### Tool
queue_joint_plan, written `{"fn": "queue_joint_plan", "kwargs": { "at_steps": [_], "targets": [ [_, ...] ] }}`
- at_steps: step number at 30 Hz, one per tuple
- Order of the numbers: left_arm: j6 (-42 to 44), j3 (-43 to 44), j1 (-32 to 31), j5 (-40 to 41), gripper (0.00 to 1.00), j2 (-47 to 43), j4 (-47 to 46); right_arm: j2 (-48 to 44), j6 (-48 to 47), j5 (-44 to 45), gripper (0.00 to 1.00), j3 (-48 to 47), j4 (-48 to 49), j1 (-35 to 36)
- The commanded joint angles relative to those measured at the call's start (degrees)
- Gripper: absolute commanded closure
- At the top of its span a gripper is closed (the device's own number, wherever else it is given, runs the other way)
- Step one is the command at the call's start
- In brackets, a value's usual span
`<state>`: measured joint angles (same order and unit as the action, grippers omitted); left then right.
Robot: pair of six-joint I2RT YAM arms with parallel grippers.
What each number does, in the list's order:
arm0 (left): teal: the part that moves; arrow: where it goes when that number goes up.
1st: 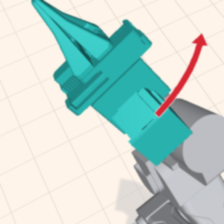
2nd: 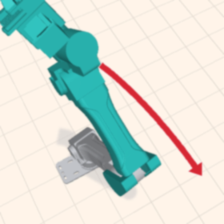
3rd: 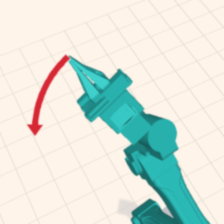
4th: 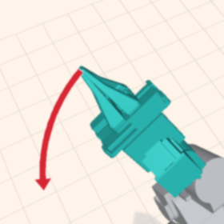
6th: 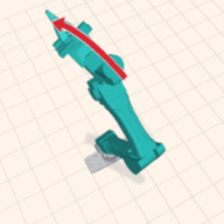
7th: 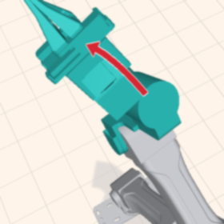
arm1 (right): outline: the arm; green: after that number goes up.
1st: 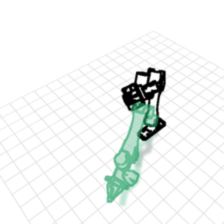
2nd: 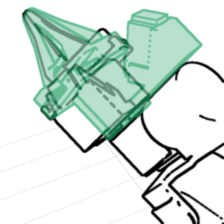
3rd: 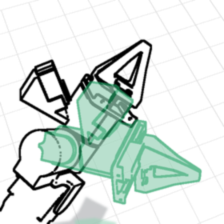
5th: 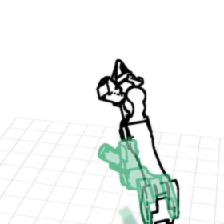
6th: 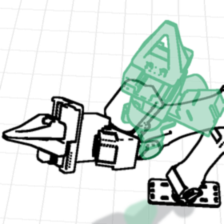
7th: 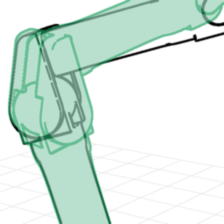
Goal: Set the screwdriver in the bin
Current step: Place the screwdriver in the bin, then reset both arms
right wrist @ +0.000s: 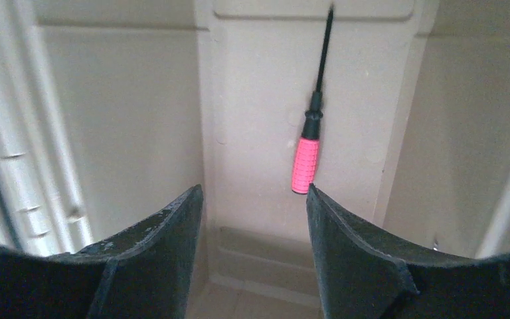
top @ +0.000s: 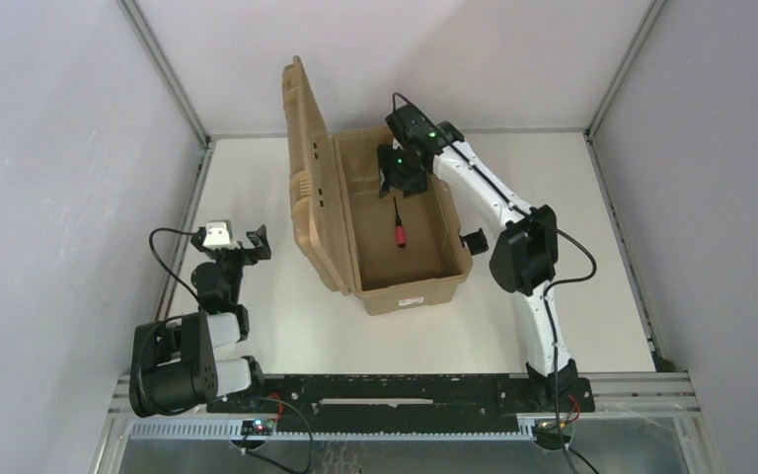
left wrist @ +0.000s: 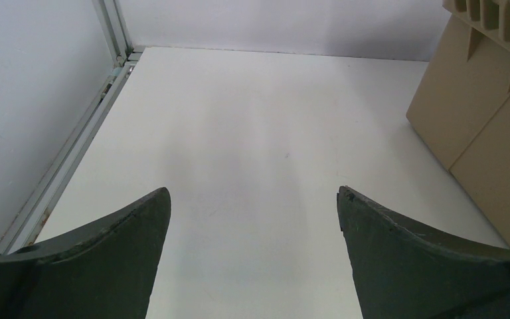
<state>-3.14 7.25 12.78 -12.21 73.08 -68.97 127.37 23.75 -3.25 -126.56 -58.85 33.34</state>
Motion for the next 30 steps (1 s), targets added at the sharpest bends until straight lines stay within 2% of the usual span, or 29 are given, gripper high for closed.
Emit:
{"fn": "queue_joint_plan", "kwargs": {
  "at_steps": [1, 9, 14, 18, 24, 30],
  "targets": [
    [-0.6, -0.9, 0.1, -0.2, 0.00, -0.1, -2.1, -5.7, -4.9, 3.0, 0.31, -3.5, 1.9, 0.6],
    [-0.6, -0.8, 0.1, -0.2, 0.00, -0.2, -2.2, -12.2, -11.2, 8.9, 0.17, -5.6, 3.1, -1.0],
    [-0.6, -0.9, 0.1, -0.2, 0.00, -0.1, -2.2, -16.0, -13.1, 10.5, 0.10, -5.6, 3.6, -4.0],
    [-0.6, -0.8, 0.1, -0.2, 0.00, -0.1, -2.1, -18.8, -14.2, 11.4, 0.01, -4.5, 4.3, -7.0],
    [-0.6, -0.9, 0.2, -0.2, 0.00, -0.1, -2.2, -23.0, -15.4, 12.4, 0.00, -0.8, 5.8, -11.6],
    [-0.6, -0.9, 0.1, -0.2, 0.00, -0.2, -2.2, -27.6, -16.6, 13.1, 0.00, 7.4, 9.2, -16.6]
  ]
}}
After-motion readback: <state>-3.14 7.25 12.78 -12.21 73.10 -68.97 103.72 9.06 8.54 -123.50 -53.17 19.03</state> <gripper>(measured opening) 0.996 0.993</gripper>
